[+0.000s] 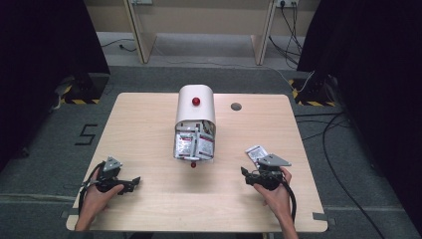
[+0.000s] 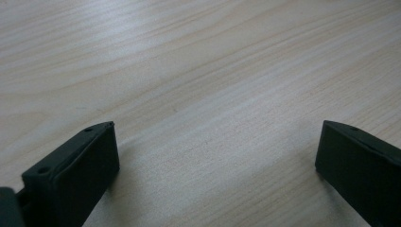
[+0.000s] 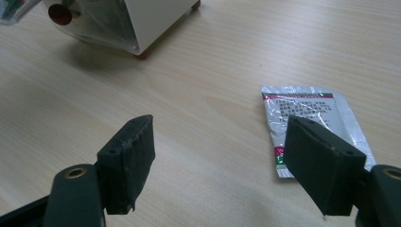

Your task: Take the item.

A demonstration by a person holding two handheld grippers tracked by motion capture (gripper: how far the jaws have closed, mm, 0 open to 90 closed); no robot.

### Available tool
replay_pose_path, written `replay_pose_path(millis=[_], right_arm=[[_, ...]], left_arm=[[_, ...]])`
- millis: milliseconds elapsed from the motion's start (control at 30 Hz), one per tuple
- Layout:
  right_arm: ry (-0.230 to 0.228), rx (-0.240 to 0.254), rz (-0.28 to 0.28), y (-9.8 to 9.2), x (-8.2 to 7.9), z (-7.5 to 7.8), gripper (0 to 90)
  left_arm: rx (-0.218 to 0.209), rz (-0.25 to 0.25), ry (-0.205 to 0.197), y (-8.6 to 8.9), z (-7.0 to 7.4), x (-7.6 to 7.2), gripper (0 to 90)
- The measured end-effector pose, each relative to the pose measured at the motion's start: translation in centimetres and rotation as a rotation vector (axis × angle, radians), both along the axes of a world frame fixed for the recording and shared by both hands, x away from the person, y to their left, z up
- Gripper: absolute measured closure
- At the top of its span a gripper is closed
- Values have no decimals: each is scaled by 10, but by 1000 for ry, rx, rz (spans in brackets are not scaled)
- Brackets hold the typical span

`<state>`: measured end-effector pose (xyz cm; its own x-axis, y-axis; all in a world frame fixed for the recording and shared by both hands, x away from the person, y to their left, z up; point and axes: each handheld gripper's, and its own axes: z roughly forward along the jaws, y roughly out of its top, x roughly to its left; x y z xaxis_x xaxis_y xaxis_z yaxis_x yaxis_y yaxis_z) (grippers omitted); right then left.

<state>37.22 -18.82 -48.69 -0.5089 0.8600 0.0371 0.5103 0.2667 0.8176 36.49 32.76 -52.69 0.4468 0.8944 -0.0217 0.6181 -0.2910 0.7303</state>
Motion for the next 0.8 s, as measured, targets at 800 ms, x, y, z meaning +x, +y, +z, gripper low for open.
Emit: replay_pose_path(millis=[800], right_arm=[[27, -30, 19, -7, -24, -13, 160]], left_arm=[[0, 0, 0, 0, 0, 0, 0]])
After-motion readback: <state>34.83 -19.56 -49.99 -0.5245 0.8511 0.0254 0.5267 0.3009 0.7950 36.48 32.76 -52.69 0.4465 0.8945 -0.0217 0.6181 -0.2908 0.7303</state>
